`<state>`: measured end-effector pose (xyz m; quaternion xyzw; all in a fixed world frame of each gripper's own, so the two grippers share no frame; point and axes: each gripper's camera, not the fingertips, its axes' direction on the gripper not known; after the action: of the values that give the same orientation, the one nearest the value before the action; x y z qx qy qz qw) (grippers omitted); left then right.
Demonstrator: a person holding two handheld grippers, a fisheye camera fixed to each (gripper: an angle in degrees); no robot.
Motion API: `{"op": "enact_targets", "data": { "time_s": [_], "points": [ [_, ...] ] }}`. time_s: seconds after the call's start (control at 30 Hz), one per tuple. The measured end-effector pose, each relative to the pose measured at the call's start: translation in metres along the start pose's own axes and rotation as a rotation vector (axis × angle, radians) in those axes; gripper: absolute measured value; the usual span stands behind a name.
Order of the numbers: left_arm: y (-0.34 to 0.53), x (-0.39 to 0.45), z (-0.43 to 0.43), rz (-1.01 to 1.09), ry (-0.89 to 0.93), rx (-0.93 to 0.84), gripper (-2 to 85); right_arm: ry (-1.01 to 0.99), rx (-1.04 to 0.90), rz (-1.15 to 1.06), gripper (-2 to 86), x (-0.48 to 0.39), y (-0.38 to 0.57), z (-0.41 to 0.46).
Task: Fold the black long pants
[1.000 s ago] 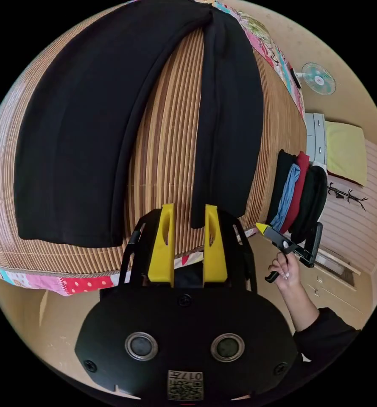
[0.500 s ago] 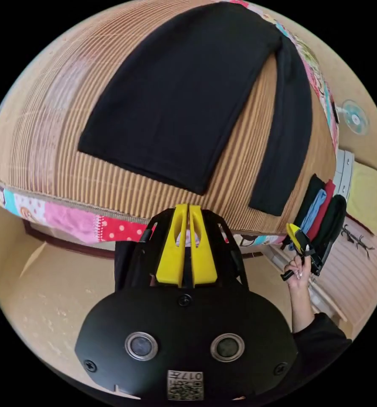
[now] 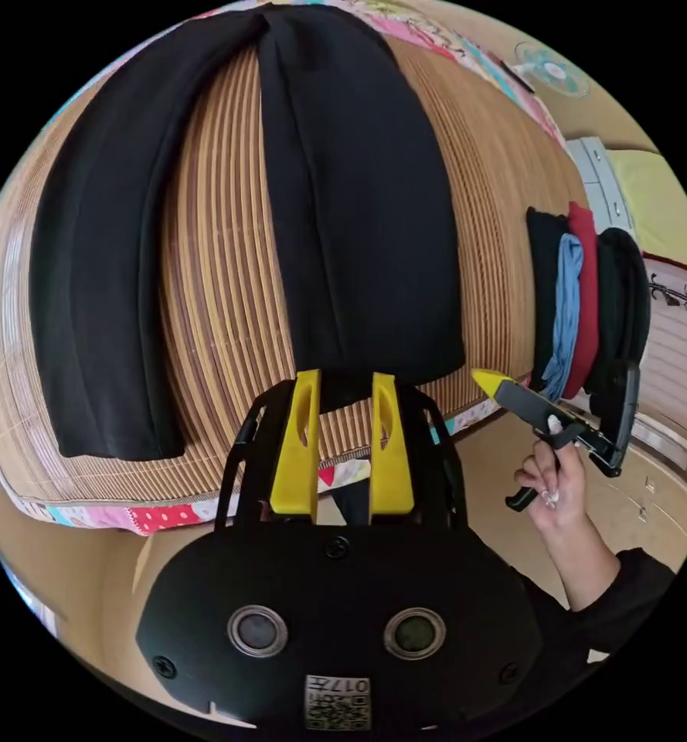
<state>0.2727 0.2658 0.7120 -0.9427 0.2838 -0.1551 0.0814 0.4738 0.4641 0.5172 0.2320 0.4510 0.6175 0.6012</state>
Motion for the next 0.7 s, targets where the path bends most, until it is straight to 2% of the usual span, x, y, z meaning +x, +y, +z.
{"op": "enact_targets", "data": {
  "time_s": [0.17,0.27,0.3,0.33,0.47,0.53,0.63,0.7],
  "points": [
    [0.005,0.001,-0.006,0.036,-0.063,0.002,5.3,-0.019,-0.02,0.022,7.0,0.018,0.022,-0.01],
    [0.024,-0.037,-0.03,0.03,0.323,0.109,1.1,-0.037,-0.011,0.018,7.1,0.025,0.032,-0.019],
    [0.034,-0.055,-0.039,0.048,0.525,0.157,0.4,-0.053,0.003,0.018,7.0,0.027,0.035,-0.023],
    [0.046,-0.066,-0.049,0.092,0.621,0.201,-0.1,-0.062,0.012,0.017,7.0,0.028,0.036,-0.025],
    [0.082,-0.103,-0.07,0.093,0.7,0.304,-0.6,-0.062,0.066,-0.001,7.1,0.025,0.039,-0.039],
    [0.103,-0.145,-0.06,-0.089,0.77,0.357,-0.7,-0.061,0.054,-0.011,7.2,0.023,0.036,-0.037],
    [0.12,-0.182,-0.04,-0.314,0.655,0.344,-0.8,-0.062,0.04,-0.02,7.7,0.018,0.028,-0.029],
    [0.121,-0.191,-0.034,-0.358,0.633,0.332,-0.8,-0.076,0.02,-0.044,8.4,0.008,0.018,-0.019]
  ]
}}
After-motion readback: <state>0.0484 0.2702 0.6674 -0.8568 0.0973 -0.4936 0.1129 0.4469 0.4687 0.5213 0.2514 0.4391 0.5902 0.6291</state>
